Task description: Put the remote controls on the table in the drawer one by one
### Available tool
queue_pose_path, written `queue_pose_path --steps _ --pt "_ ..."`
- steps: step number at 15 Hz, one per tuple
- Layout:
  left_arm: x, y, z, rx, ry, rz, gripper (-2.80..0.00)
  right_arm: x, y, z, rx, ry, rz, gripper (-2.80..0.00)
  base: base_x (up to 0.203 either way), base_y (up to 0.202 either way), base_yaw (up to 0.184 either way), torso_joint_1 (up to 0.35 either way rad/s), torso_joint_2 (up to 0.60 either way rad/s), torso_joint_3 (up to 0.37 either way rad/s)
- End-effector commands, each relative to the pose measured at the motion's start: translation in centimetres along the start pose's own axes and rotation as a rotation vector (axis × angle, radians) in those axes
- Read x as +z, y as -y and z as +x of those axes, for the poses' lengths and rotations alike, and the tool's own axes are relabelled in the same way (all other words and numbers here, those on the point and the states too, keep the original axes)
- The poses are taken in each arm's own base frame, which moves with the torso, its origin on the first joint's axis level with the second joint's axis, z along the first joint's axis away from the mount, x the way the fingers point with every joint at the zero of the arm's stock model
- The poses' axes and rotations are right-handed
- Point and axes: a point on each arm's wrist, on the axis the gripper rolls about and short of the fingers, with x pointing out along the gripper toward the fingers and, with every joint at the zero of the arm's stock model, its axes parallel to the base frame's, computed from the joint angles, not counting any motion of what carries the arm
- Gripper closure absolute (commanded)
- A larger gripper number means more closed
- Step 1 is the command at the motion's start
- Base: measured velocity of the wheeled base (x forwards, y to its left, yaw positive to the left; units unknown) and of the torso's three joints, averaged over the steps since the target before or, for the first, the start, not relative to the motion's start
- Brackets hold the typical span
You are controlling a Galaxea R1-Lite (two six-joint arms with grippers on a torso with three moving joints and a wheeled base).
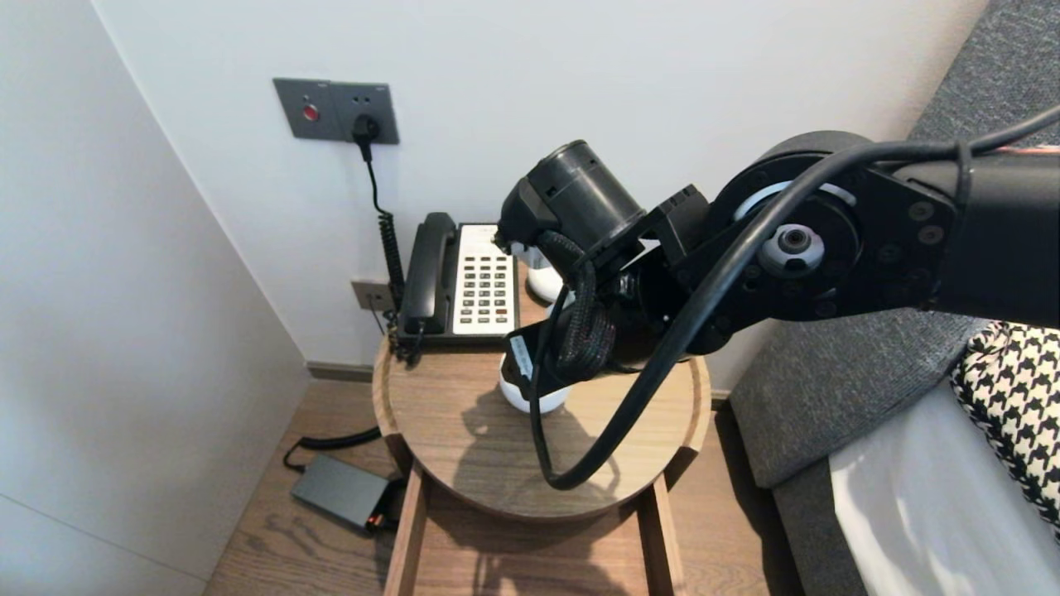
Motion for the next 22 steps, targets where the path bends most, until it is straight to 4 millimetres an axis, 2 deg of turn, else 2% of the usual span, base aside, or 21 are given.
queue_pose_path --steps 1,6,22 --pt "-0.3 0.0 0.1 0.0 -0.011 0.0 0.0 0.1 0.1 0.3 -0.011 0.012 0.004 -2.8 0.0 0.0 0.0 0.0 0.0 0.0" --pt "-0.3 0.0 0.1 0.0 -0.011 0.0 0.0 -0.1 0.0 1.9 -0.093 0.02 -0.007 -2.8 0.0 0.0 0.0 0.0 0.0 0.0" --pt "-0.3 0.0 0.1 0.0 -0.011 0.0 0.0 -0.7 -0.7 5.1 -0.13 0.006 -0.003 -2.8 0.0 0.0 0.0 0.0 0.0 0.0"
